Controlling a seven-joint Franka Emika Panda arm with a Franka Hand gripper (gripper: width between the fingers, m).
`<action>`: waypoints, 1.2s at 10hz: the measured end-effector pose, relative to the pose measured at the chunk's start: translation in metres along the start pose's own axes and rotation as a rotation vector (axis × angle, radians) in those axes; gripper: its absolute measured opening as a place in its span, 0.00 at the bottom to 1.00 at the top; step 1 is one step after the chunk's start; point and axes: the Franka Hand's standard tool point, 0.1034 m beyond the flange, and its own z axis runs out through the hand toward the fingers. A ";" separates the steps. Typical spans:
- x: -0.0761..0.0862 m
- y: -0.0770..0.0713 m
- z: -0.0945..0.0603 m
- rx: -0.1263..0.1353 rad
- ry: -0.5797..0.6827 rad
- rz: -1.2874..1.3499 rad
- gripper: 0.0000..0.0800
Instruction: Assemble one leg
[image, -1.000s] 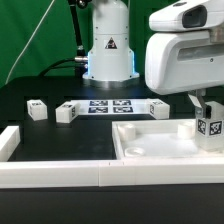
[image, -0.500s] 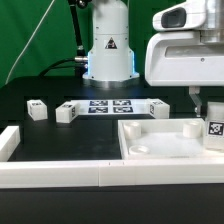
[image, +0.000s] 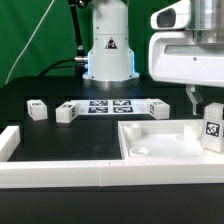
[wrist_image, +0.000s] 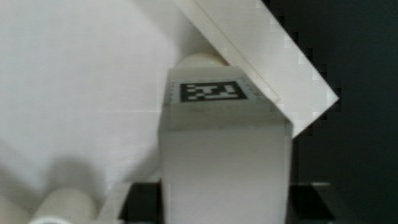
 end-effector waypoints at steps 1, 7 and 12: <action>-0.002 -0.002 0.000 0.006 -0.009 0.103 0.37; -0.005 -0.003 0.001 0.009 -0.005 -0.352 0.81; -0.008 -0.005 0.001 -0.012 0.006 -0.879 0.81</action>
Offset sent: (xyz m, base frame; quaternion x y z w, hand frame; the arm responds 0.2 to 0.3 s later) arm -0.0049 0.0068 0.0015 0.0102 -0.0120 -0.0499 0.9986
